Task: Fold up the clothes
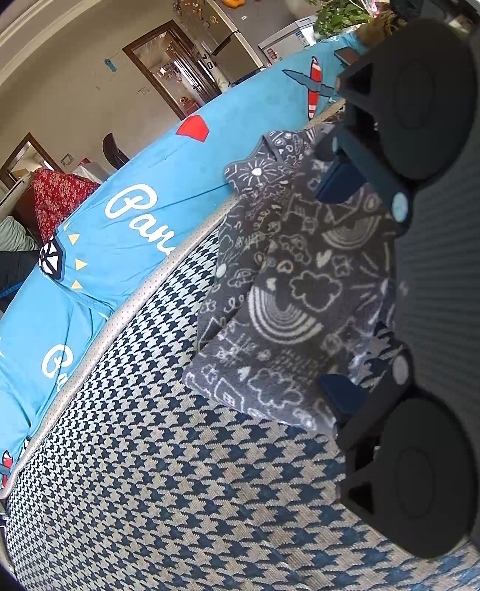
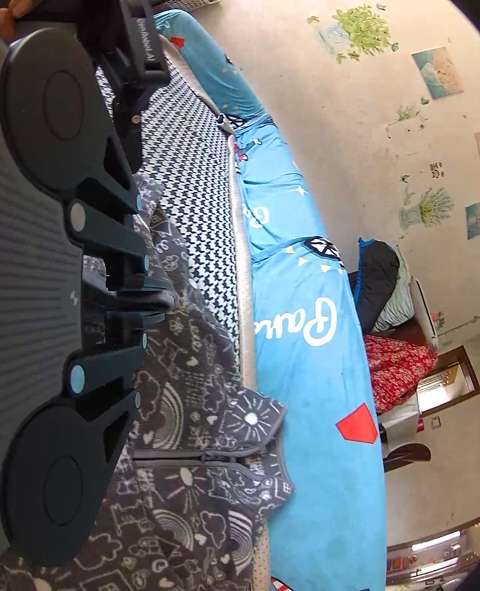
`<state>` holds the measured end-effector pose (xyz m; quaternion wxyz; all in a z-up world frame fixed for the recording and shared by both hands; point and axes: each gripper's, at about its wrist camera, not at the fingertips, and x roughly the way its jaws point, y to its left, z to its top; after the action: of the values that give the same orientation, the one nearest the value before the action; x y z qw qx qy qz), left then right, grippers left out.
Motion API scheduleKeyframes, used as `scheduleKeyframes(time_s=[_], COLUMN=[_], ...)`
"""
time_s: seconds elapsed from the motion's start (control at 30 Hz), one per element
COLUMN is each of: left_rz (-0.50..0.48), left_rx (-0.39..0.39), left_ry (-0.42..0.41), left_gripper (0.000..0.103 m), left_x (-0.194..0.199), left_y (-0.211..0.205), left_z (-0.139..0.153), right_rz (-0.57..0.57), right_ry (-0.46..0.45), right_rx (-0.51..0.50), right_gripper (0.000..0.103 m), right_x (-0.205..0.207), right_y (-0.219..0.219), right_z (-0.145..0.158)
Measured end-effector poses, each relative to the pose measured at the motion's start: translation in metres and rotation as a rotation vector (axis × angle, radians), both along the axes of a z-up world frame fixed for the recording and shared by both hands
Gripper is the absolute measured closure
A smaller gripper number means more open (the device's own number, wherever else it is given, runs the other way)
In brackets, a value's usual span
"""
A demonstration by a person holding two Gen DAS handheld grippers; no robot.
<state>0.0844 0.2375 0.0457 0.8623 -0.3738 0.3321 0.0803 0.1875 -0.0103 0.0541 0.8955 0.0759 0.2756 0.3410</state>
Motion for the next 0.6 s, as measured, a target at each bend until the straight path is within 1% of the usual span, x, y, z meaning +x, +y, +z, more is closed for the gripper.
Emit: scheduleKeyframes(time_s=[0.2,0.4,0.47,0.6], left_rz=[-0.02,-0.048,-0.057,-0.072], left_rx=[-0.005,0.002,0.007,0.018], left_ry=[-0.006,-0.008,-0.005,0.003], left_gripper=[0.004,0.004,0.004,0.004], left_x=[0.007,0.012,0.014,0.018], left_y=[-0.013,-0.027,-0.032,-0.04], left_z=[0.0,0.0,0.0,-0.001], right_rz=[-0.11,-0.242,-0.286,-0.384], right_ry=[-0.038,-0.066,-0.078,-0.083], right_rx=[0.07,0.082,0.068,-0.008], right_gripper=[0.092,0.092,0.092,0.092], right_x=[0.009,0.015,0.015,0.017], right_y=[-0.037,-0.078,-0.09,-0.109], right_z=[0.027,0.043,0.046,0.047])
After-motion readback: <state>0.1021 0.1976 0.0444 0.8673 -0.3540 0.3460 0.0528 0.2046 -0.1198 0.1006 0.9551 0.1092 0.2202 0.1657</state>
